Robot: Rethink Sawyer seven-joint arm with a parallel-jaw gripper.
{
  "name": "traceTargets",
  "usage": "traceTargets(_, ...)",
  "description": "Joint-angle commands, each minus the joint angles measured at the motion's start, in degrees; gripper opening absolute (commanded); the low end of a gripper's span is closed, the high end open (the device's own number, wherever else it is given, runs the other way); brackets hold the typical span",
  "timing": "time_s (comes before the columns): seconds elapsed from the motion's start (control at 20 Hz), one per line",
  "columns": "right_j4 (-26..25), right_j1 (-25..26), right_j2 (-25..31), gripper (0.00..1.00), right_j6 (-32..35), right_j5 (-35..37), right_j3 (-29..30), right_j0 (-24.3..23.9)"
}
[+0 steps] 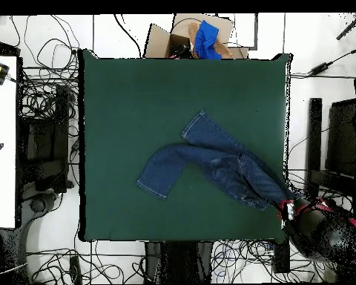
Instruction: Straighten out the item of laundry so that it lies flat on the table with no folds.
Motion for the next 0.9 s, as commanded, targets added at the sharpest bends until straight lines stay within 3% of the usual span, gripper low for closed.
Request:
traceTargets(0.05, 2.2, 5.13, 15.18, 0.0, -23.27, -6.19, 6.0, -13.12)
traceTargets(0.15, 3.24, 3.1, 15.93, 0.0, -20.14, -5.29, 7.28, -12.24)
traceTargets(0.45, 18.29, -14.85, 24.57, 0.0, -17.7, 3.56, 12.15, -11.61)
traceTargets(0.7, 27.3, -26.44, 20.0, 0.0, -21.98, 14.95, 9.42, -6.79)
traceTargets(0.9, 26.68, -28.86, 16.21, 0.0, -23.72, 25.12, 3.4, -3.31)
